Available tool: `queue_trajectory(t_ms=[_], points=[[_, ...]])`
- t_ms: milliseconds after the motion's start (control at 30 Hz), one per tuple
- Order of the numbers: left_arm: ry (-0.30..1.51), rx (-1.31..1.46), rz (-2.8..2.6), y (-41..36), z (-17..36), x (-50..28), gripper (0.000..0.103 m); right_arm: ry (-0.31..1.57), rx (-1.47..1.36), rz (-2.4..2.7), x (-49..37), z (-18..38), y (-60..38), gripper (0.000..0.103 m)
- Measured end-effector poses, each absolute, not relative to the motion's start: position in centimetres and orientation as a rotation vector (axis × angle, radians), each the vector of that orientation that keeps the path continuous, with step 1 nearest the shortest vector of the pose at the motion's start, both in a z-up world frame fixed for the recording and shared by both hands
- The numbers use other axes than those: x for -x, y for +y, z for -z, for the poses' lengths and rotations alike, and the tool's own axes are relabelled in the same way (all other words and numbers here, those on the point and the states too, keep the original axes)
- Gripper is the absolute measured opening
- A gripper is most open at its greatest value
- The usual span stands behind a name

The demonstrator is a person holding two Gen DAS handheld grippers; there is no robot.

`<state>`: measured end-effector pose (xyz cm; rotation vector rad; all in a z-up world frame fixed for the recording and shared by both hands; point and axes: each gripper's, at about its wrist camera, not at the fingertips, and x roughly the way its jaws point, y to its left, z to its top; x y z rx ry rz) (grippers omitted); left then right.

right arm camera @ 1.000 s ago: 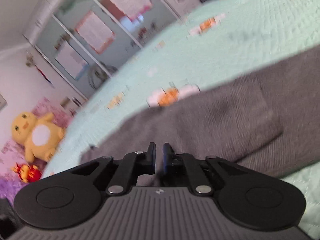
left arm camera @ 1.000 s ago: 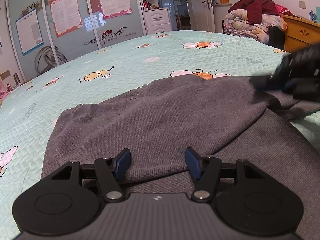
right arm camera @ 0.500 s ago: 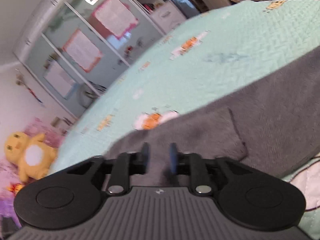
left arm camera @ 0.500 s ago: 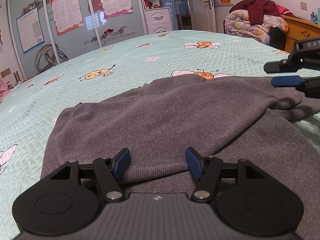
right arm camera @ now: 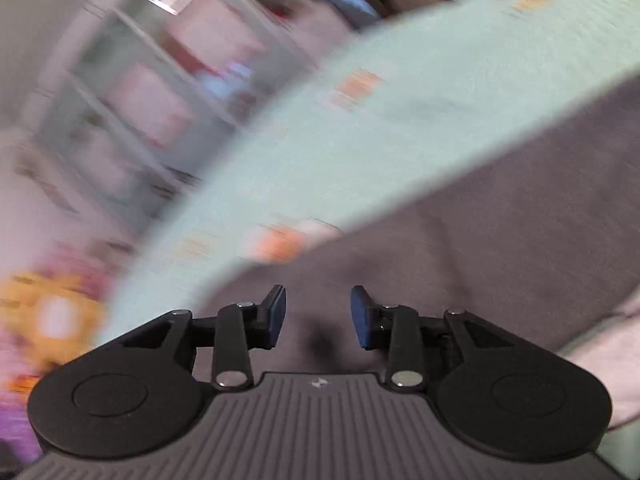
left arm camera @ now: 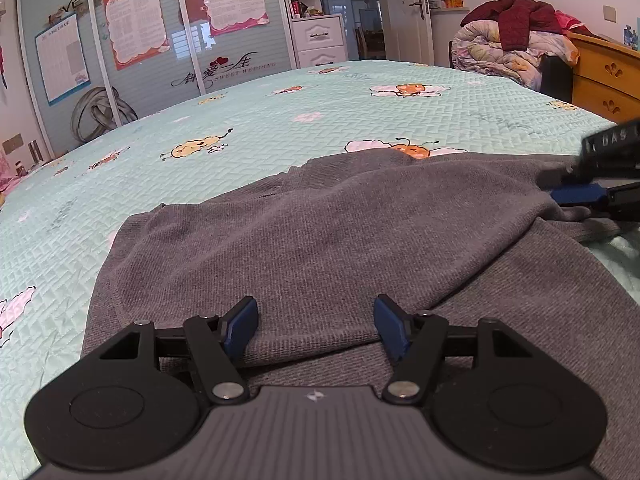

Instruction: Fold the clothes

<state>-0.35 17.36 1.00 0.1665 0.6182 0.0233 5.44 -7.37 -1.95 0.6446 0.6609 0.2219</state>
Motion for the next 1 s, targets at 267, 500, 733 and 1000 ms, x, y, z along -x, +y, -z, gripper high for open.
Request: queue_trajectory(t_ms=[267, 500, 733, 1000], points=[[0.620, -0.140, -0.013, 17.8, -1.1, 0.3, 0.069, 0.567, -0.774, -0.213, -5.3, 1.2, -10.1, 0.038], [0.592, 0.083, 0.074, 19.0, -3.4, 0.8, 0.060, 0.520, -0.971, -0.282, -6.5, 2.6, -12.8, 0.049], [0.584, 0.252, 0.261, 15.2, -5.4, -3.9, 0.058, 0.481, -1.074, -0.334, -7.2, 3.1, -14.4, 0.049], [0.714, 0.323, 0.394, 10.5, -1.6, -8.7, 0.043, 0.518, -1.011, -0.297, -6.4, 2.8, -14.6, 0.049]])
